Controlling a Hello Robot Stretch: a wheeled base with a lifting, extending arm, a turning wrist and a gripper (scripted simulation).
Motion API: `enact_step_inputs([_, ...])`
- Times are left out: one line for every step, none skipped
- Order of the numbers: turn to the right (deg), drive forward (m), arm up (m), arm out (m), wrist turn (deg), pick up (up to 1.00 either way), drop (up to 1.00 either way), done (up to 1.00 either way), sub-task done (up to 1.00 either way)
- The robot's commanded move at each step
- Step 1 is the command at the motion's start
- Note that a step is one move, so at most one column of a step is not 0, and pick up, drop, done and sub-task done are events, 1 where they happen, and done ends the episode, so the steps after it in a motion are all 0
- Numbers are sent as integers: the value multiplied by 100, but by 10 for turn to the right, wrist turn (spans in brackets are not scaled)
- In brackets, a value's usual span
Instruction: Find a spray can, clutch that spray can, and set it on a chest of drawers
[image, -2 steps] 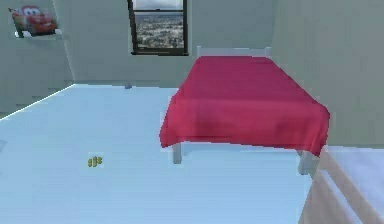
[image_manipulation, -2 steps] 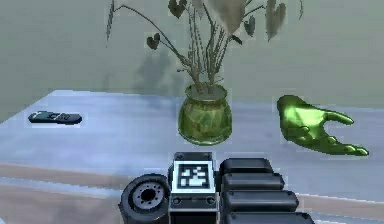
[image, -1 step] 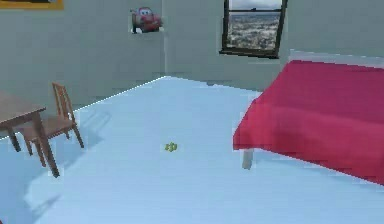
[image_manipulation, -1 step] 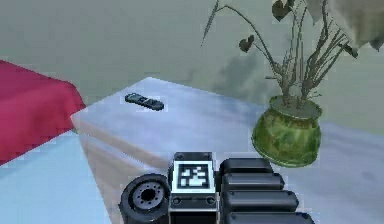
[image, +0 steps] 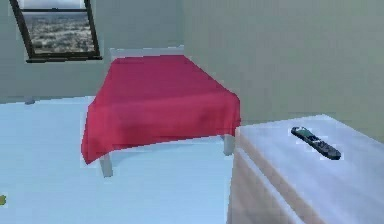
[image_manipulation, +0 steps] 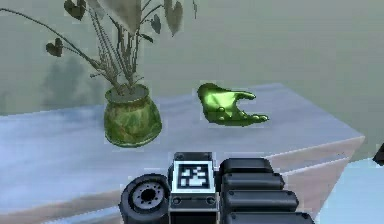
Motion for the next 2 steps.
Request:
enact_step_inputs([90,0,0,0,0,0,0,0,0])
enact_step_inputs([0,0,0,40,0,0,0,0,0])
